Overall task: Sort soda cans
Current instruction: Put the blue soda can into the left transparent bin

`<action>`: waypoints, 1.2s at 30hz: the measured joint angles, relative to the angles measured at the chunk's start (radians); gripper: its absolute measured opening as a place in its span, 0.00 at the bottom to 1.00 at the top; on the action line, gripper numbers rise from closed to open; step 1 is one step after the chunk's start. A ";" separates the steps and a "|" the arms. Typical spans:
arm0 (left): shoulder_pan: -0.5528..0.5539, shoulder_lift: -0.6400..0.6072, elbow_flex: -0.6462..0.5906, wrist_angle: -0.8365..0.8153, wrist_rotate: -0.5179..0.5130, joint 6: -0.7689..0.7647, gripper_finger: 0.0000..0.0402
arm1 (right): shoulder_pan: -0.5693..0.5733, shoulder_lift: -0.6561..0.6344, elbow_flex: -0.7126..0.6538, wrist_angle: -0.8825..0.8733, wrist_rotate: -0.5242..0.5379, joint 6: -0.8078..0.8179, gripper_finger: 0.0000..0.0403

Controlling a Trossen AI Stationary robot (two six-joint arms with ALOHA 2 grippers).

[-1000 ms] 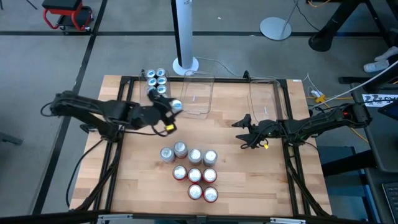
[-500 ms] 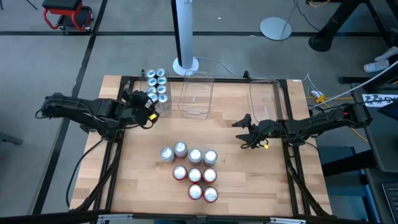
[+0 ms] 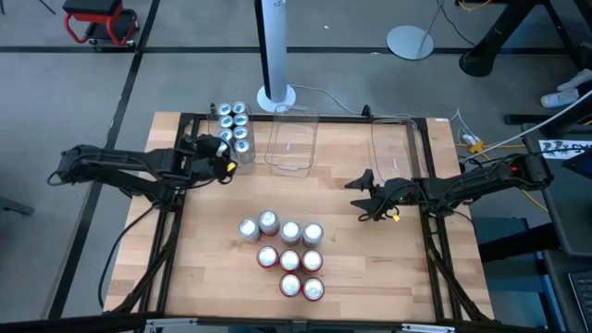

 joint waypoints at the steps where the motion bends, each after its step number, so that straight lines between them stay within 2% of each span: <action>1: 0.008 0.000 -0.015 0.019 0.002 0.003 0.57 | 0.000 0.000 0.000 0.001 0.000 0.000 0.91; 23: 0.133 -0.002 -0.272 0.404 0.090 0.067 0.57 | 0.000 0.000 0.000 0.001 0.000 -0.001 0.91; 30: 0.141 -0.003 -0.279 0.429 0.076 0.069 0.70 | 0.000 0.000 0.000 0.003 0.000 -0.001 0.91; 36: 0.141 -0.003 -0.277 0.424 0.072 0.088 0.74 | 0.000 0.000 0.000 0.003 0.000 0.009 0.91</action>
